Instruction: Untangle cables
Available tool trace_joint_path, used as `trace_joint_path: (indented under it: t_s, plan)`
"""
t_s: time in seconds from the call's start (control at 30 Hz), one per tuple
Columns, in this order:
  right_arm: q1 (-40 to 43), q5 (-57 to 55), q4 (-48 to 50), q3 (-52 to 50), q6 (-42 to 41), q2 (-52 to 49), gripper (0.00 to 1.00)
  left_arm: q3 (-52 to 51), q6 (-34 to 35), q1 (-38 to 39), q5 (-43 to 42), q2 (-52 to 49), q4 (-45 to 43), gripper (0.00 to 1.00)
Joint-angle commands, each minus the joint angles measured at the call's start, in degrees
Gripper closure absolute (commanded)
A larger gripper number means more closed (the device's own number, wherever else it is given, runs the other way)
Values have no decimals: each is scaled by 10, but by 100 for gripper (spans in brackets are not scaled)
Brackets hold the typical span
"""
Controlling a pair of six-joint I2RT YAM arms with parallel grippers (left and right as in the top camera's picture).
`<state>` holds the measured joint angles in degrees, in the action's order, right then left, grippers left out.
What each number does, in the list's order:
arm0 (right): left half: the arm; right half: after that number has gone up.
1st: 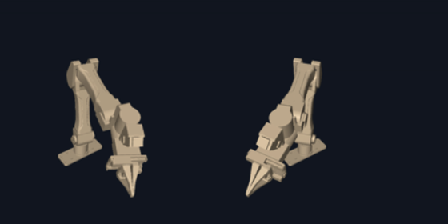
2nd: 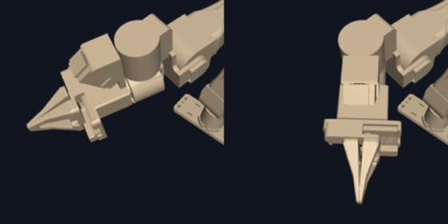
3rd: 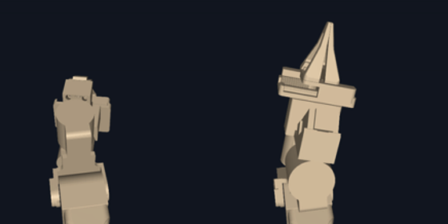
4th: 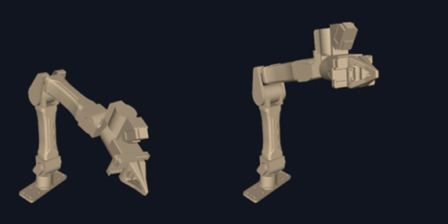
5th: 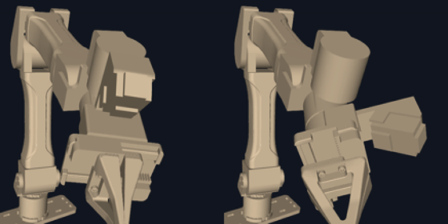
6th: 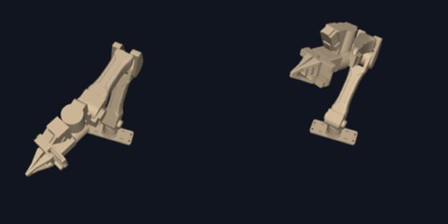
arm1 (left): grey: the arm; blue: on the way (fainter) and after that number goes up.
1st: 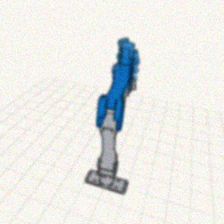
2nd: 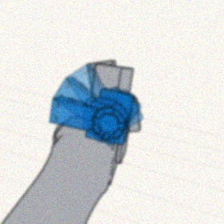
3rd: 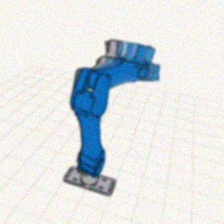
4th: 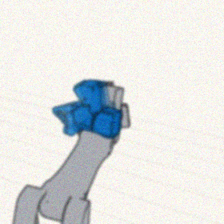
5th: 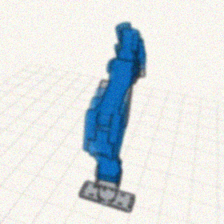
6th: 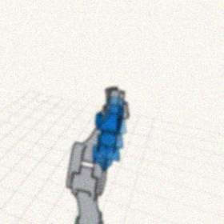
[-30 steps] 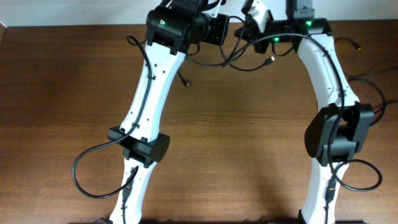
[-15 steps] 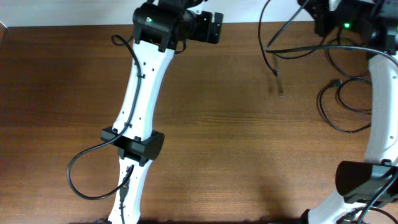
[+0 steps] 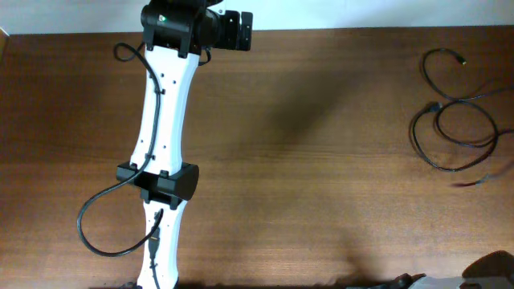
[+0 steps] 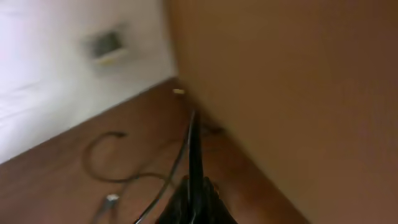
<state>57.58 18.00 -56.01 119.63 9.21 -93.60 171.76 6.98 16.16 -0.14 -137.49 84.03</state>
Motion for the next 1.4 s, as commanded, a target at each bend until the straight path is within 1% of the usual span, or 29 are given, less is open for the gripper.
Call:
trace_joint_path:
  t_s: [0.0,0.03,0.1,0.17,0.23,0.33,0.4,0.43,0.5,0.57,0.6,0.67,0.77,0.8,0.83,0.9,1.0,1.07,1.13,1.17,1.2,1.27,1.3,1.37]
  plan:
    - [67,-15,16,-5,2,2,96,1,-19,0,4,8,0,1]
    - [104,-2,16,-5,4,1,96,1,-19,0,4,8,0,1]
    - [137,39,16,-5,3,-6,96,1,-19,-1,4,8,-2,1]
    - [138,23,16,-22,4,-16,96,1,-19,-1,4,8,-2,1]
    - [141,31,38,-75,11,-31,96,1,-19,-1,4,8,-2,1]
    - [134,71,118,-163,10,-33,96,1,-19,-1,4,8,-6,1]
    - [101,72,155,-197,21,-33,96,1,-19,0,3,8,-7,1]
    - [54,68,181,-212,33,-33,96,1,-19,0,3,8,-8,1]
    - [-23,39,193,-215,52,-33,96,1,-19,0,3,8,-7,1]
    - [-103,-59,209,-231,82,-35,96,1,-19,1,3,8,-4,1]
    - [-119,-86,219,-244,94,-45,96,1,-19,1,4,8,-1,1]
    - [-92,-70,220,-250,93,-59,96,1,-19,1,4,8,5,1]
    - [3,-70,220,-250,90,-61,96,1,-19,1,4,8,6,1]
    - [26,-58,220,-250,90,-61,96,1,-19,1,4,8,7,1]
    - [42,-17,221,-250,90,-63,96,1,-19,1,4,8,8,1]
    - [31,7,232,-253,72,-84,96,1,-19,1,4,8,7,1]
    - [-1,4,233,-255,72,-139,96,1,-19,1,4,8,11,1]
    - [-7,-6,234,-256,68,-181,96,1,-19,1,4,8,11,1]
    - [-6,-20,240,-256,69,-186,96,1,-19,1,4,8,11,1]
    - [-6,-19,253,-256,68,-186,1,1,-19,1,4,8,10,1]
    - [-6,-12,254,-256,68,-186,1,1,-19,1,4,8,10,1]
    - [-5,72,250,-243,69,-173,1,1,-19,1,3,8,12,1]
    - [-6,111,248,-228,68,-148,1,1,-19,2,3,8,15,1]
    - [-33,122,236,-203,68,-66,1,1,-19,2,3,8,23,1]
